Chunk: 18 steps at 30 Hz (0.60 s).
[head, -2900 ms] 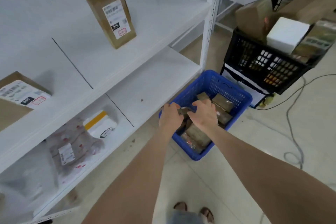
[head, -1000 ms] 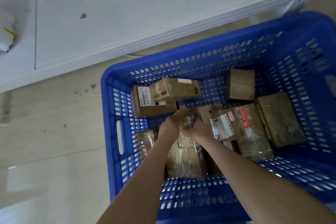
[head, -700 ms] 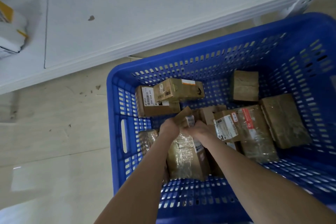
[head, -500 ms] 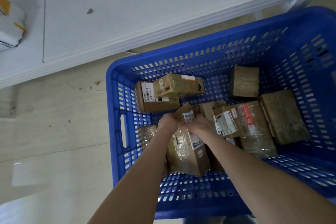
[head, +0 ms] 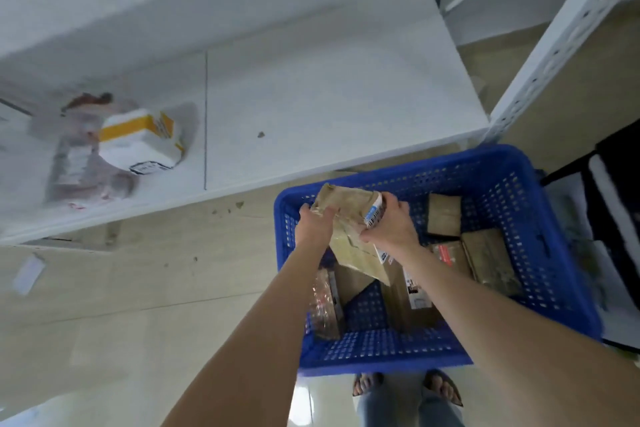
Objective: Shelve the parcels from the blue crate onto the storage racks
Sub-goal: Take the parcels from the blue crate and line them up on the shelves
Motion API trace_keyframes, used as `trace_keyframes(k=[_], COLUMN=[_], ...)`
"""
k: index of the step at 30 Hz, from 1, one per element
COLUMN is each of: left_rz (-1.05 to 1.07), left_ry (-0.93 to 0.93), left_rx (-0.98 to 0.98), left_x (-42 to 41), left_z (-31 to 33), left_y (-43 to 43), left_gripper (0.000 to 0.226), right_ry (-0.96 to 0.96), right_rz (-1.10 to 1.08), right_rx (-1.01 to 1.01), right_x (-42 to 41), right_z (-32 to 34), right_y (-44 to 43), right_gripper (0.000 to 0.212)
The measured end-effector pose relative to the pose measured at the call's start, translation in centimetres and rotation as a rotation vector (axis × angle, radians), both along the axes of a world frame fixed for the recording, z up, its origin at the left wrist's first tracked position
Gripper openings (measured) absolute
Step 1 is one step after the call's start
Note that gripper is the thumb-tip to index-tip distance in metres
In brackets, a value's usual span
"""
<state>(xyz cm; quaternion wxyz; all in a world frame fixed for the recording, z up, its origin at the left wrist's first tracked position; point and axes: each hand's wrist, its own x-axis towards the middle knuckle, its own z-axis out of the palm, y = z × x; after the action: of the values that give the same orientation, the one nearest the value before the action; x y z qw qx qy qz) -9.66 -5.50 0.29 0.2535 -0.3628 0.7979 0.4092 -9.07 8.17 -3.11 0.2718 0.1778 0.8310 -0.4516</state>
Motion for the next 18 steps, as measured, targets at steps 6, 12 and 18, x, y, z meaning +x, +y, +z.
trace_keyframes(k=[6,12,18], left_rz=[0.07,0.089,0.122], left_ry=[0.095,0.163,0.236], left_rx=[0.076,0.092,0.218], left_x=[-0.8,0.9,2.3], left_z=[15.3,29.0,38.1], left_y=[-0.1,-0.3,-0.4], left_gripper=[0.073,0.07,0.059], right_ry=[0.188,0.396,0.563], right_rz=[0.095,0.22,0.321], right_rx=[0.006,0.091,0.226], right_x=[-0.3,1.2,3.2], right_z=[16.0,29.2,38.8], right_y=[0.8,1.8,1.6], right_gripper=[0.087,0.078,0.079])
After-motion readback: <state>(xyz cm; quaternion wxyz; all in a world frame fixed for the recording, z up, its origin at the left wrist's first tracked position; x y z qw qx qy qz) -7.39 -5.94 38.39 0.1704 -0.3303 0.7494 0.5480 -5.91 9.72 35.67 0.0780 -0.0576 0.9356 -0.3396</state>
